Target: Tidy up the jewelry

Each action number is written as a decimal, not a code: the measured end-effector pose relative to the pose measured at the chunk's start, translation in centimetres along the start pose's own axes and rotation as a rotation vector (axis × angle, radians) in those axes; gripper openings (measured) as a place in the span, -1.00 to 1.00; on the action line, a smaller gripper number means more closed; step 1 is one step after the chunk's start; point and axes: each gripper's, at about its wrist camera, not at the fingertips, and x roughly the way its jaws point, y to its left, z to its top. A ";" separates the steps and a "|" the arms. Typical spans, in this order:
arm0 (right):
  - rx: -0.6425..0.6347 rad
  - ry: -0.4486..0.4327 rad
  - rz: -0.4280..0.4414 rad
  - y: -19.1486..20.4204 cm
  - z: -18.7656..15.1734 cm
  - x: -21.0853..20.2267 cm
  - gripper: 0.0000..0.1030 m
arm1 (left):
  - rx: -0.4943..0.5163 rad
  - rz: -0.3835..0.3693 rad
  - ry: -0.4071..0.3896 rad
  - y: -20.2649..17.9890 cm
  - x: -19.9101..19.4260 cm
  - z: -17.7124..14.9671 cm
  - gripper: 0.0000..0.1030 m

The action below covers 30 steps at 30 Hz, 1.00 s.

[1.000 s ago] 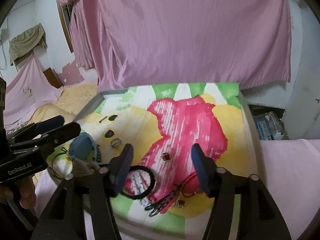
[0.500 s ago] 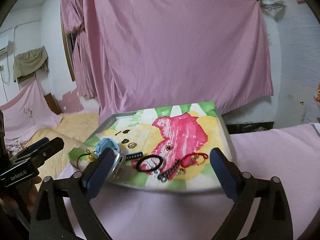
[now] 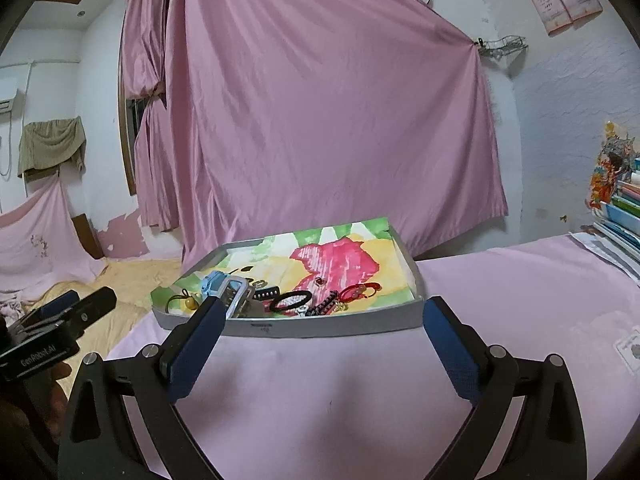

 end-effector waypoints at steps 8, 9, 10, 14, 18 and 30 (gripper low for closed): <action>0.012 0.021 -0.004 -0.5 -0.4 -0.4 0.89 | -0.021 -0.004 0.022 0.4 0.0 -1.2 0.99; 0.015 0.022 -0.003 -0.6 -0.3 -0.3 0.89 | -0.022 -0.002 0.021 0.5 0.0 -1.2 0.99; 0.016 0.023 -0.003 -0.6 -0.3 -0.3 0.89 | -0.021 0.001 0.019 0.5 0.1 -1.2 0.99; 0.011 0.024 -0.001 -0.5 -0.3 0.0 0.89 | -0.023 0.004 0.014 0.5 -0.1 -1.3 0.99; 0.010 0.028 0.000 -0.2 -0.3 0.2 0.89 | -0.020 0.006 0.015 0.5 0.0 -1.3 0.99; 0.007 0.026 -0.001 0.0 -0.2 0.2 0.89 | -0.019 0.007 0.015 0.6 0.0 -1.2 0.99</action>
